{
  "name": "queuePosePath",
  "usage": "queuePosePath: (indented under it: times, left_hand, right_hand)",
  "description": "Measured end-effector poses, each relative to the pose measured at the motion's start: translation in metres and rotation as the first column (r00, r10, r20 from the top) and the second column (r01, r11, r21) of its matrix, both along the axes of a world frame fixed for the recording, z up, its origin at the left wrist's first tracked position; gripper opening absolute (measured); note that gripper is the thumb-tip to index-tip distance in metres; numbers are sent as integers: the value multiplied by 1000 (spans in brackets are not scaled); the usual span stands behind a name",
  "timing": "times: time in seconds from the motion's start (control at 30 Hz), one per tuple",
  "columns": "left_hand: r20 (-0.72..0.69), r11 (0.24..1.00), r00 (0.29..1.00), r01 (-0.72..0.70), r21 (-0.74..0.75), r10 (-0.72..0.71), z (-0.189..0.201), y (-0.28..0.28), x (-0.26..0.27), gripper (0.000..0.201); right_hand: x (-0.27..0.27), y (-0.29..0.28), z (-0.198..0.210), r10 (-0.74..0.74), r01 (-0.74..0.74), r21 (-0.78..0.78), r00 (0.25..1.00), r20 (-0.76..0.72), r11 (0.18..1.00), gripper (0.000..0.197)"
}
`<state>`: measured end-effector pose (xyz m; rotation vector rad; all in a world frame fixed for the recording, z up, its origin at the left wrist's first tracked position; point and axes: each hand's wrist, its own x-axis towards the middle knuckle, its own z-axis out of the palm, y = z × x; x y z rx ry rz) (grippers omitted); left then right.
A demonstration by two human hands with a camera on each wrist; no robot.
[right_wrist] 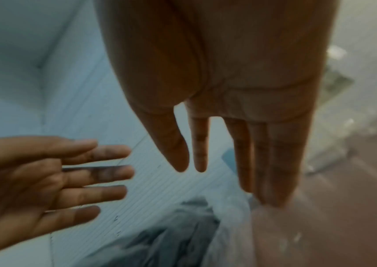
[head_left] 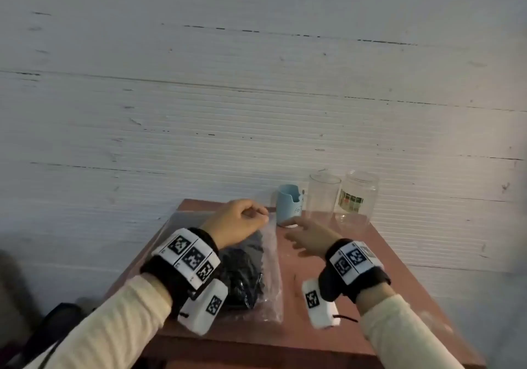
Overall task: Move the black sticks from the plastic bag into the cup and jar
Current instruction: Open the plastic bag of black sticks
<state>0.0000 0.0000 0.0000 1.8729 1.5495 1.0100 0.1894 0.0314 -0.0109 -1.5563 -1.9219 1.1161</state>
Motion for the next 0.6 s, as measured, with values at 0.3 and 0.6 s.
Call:
queuePosePath:
  times: [0.3,0.6]
  left_hand:
    - [-127,989,992,-29,-145,11,-18,15,-9,31]
    - [-94,993,995,-24,-113,13,-18,11,0,39]
  right_hand:
    - [-39,23,-20,4,2,-131,999,44,991,45]
    - [-27,9,-15,-46,25,-129,985,-167,991,24]
